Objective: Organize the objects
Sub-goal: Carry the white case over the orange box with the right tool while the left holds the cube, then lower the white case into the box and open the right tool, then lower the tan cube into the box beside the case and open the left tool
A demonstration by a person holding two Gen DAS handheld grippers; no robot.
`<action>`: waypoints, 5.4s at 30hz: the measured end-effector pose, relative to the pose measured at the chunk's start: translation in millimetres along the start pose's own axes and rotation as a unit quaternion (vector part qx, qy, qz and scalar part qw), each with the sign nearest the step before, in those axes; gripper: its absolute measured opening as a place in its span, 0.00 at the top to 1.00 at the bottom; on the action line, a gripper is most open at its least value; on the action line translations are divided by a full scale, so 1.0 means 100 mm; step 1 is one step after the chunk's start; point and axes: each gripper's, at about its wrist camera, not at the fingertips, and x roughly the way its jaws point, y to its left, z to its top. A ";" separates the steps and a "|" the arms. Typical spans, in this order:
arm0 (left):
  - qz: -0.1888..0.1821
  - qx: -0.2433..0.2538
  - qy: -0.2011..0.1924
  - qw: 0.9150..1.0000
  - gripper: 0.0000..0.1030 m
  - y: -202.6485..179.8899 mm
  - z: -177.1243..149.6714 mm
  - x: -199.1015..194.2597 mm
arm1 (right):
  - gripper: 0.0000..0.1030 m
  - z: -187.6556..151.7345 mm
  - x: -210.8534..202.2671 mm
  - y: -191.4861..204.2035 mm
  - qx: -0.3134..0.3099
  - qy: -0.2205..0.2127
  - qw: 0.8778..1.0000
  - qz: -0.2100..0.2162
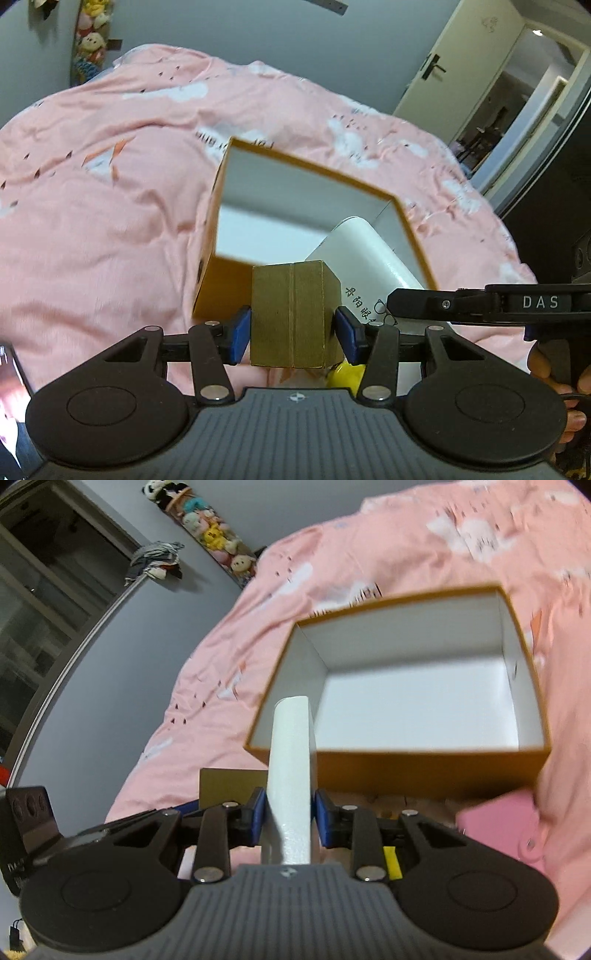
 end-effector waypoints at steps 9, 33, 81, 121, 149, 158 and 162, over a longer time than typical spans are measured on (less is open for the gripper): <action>0.011 0.026 -0.018 0.999 0.46 0.05 0.62 0.12 | 0.71 0.63 0.06 0.01 0.000 -0.040 0.999 -0.007; 0.075 0.091 0.024 0.993 0.46 0.25 1.30 0.99 | 0.71 1.22 2.09 -0.80 0.149 0.086 0.985 -0.003; 0.048 0.090 0.033 0.994 0.48 0.26 1.23 0.97 | 0.41 1.07 2.30 -0.40 -0.331 0.249 0.910 0.016; 0.004 0.232 0.125 0.964 0.48 -0.08 0.96 1.27 | 0.57 1.30 2.13 -0.66 -0.240 0.241 0.940 -0.043; -0.084 0.280 0.272 0.917 0.37 -0.20 0.70 1.93 | 0.68 1.12 1.82 -1.25 0.097 0.223 0.969 0.035; -0.070 0.152 0.181 0.969 0.37 0.16 0.87 1.30 | 0.68 0.95 1.89 -1.17 0.127 0.245 0.960 0.046; -0.046 0.104 0.120 0.986 0.37 0.28 0.94 1.06 | 0.72 0.87 1.94 -1.07 0.120 0.250 0.959 0.056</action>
